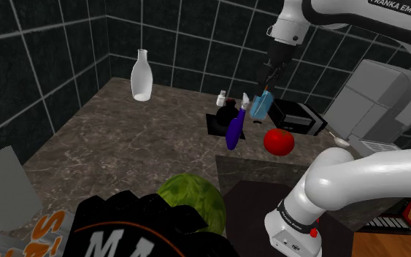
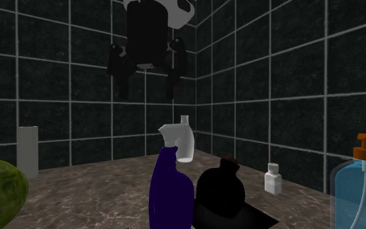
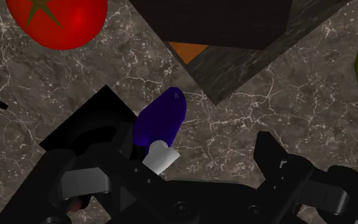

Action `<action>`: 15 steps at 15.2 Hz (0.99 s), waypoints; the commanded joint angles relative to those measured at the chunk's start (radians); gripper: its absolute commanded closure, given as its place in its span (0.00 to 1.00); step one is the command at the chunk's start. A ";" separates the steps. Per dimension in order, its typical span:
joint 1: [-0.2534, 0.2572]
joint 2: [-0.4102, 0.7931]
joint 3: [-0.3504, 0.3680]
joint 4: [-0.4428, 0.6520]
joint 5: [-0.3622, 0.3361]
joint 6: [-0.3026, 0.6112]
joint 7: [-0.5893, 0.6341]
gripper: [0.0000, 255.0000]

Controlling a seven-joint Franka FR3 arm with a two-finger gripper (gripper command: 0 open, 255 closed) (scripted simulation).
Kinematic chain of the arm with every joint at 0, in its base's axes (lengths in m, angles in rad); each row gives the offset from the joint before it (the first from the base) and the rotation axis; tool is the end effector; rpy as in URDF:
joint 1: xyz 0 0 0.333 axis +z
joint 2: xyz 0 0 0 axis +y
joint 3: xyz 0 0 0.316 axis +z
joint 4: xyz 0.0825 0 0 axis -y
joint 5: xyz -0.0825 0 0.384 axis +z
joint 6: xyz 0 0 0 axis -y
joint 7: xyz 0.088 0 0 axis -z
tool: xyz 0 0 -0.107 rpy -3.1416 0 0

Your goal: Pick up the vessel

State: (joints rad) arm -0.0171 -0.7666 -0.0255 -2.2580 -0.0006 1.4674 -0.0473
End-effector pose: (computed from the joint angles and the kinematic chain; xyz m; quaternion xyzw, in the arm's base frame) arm 0.3015 -0.0159 0.6214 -0.9999 -0.0060 0.0117 0.0090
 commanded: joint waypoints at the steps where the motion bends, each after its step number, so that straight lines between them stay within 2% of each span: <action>1: 0.000 0.000 0.000 0.000 0.000 0.000 0.000 0.00; 8: 0.019 0.254 -0.183 0.114 -0.001 0.054 -0.260 0.00; 15: 0.035 0.575 -0.328 0.311 0.073 0.054 -0.535 0.00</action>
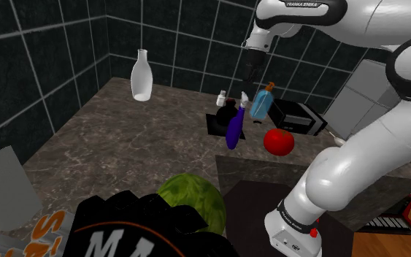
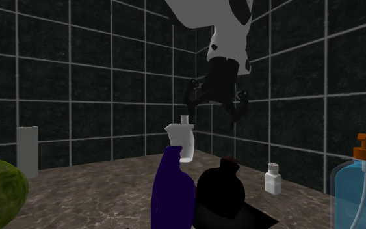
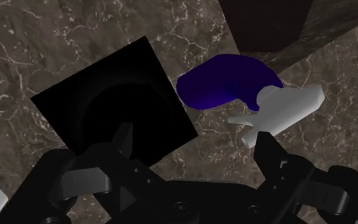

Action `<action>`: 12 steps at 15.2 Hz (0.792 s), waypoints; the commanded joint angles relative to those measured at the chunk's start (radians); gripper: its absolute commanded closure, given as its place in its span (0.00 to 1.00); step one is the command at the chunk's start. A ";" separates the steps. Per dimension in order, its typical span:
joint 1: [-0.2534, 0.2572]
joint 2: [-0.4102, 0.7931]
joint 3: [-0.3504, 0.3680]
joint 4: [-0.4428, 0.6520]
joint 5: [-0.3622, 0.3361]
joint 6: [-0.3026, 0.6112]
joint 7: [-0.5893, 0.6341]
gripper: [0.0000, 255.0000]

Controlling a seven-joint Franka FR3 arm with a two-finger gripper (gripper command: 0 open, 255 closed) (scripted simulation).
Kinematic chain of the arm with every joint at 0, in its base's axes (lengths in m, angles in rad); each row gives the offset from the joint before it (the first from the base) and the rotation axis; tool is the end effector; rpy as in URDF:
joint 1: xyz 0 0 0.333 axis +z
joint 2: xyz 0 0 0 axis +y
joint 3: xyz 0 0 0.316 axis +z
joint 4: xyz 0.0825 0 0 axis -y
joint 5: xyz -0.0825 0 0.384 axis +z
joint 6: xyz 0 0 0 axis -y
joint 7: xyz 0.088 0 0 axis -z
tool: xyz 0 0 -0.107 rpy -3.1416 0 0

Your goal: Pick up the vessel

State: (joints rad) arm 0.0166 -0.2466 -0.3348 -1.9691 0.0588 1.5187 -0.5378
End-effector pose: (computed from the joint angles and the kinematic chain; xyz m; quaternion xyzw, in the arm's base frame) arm 0.4371 -0.1512 0.5544 -0.9849 -0.1160 0.0702 0.1075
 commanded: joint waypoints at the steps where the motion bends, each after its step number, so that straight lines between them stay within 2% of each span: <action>1: 0.001 0.106 -0.035 0.057 0.030 -0.004 -0.085 0.00; 7: -0.037 0.427 -0.090 0.306 0.147 -0.078 -0.308 0.00; 12: -0.008 0.437 -0.119 0.249 0.155 -0.015 -0.322 0.00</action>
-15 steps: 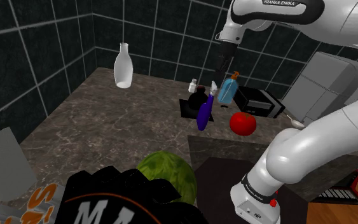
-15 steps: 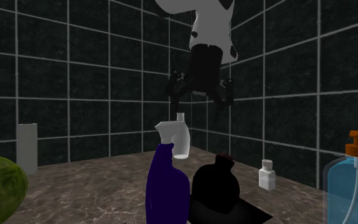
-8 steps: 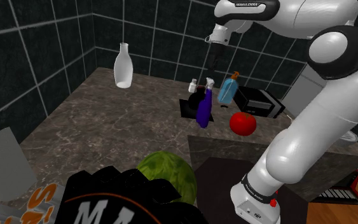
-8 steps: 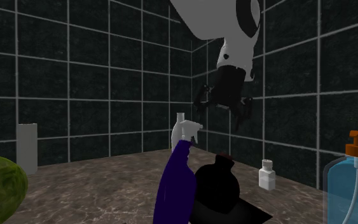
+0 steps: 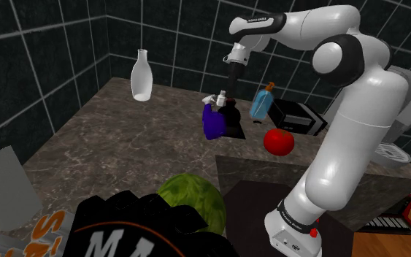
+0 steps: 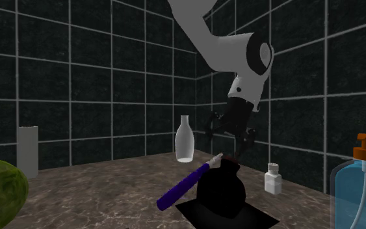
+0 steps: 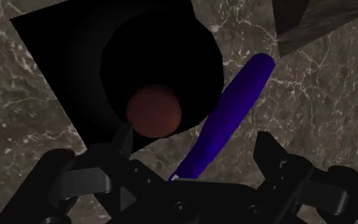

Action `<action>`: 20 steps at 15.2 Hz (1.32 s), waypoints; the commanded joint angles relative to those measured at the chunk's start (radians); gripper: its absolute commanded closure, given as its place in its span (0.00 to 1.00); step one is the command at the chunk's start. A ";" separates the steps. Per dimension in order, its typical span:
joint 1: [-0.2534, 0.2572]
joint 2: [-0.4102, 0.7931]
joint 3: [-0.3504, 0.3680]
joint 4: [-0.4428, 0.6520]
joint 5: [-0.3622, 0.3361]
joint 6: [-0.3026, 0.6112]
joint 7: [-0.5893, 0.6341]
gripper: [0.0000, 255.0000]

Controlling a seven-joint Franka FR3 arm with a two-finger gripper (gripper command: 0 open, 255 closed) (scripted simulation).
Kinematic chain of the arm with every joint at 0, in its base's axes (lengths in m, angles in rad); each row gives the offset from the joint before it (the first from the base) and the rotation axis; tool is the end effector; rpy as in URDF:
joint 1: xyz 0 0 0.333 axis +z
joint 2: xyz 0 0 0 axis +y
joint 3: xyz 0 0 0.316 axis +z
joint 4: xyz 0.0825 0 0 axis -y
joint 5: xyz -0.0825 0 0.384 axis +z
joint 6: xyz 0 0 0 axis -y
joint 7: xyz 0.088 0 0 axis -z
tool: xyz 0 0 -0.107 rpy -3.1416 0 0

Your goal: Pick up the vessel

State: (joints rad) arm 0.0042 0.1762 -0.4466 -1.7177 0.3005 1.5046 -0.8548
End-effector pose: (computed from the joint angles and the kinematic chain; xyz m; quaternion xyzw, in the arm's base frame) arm 0.5324 -0.2003 0.4651 -0.9604 -0.1785 0.0783 0.1988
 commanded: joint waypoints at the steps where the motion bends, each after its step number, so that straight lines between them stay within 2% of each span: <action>1: 0.005 0.017 -0.007 -0.013 -0.086 0.012 -0.008 0.00; 5: 0.006 0.021 -0.006 -0.029 -0.084 0.031 -0.011 0.00; 6: 0.006 0.020 -0.006 -0.032 -0.084 0.033 -0.011 1.00; 15: 0.006 0.021 -0.006 -0.029 -0.084 0.031 -0.011 1.00; 20: 0.004 0.010 -0.008 0.025 -0.088 -0.032 0.000 1.00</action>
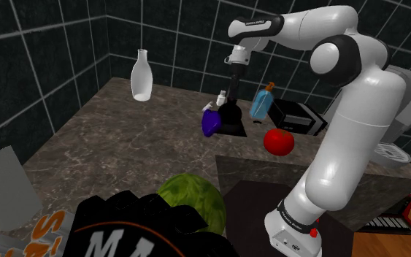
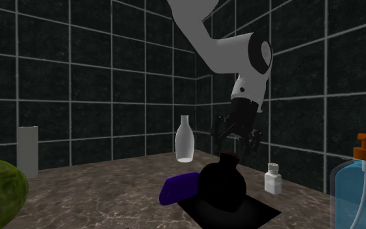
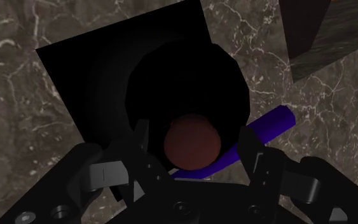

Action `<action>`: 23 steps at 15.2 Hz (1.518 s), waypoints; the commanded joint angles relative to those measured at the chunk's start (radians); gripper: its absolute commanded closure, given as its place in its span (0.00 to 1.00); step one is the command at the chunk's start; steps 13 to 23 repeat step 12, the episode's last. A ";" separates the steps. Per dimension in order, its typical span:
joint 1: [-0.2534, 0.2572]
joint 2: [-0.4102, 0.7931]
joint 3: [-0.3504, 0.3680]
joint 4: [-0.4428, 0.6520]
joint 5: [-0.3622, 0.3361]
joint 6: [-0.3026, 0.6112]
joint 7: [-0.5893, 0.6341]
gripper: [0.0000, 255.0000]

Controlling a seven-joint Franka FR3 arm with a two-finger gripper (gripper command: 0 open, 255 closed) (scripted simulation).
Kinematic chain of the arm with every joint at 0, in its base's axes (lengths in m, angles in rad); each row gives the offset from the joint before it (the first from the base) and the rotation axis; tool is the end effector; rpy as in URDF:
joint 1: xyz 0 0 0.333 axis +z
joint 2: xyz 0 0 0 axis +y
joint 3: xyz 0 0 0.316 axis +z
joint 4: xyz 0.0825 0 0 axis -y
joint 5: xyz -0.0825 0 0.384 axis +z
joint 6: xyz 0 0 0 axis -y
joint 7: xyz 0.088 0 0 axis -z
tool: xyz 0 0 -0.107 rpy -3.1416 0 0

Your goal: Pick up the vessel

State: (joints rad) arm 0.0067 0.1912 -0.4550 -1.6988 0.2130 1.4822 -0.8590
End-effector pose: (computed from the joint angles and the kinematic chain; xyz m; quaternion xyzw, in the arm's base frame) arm 0.5289 -0.2108 0.4631 -0.9619 -0.1843 0.1131 0.1675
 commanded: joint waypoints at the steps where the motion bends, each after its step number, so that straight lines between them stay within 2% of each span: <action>1: 0.001 -0.006 0.000 0.017 -0.001 -0.022 0.006 1.00; 10: -0.006 -0.008 -0.003 0.136 -0.001 -0.141 0.022 1.00; 23: -0.006 -0.008 -0.003 0.138 -0.001 -0.143 0.023 1.00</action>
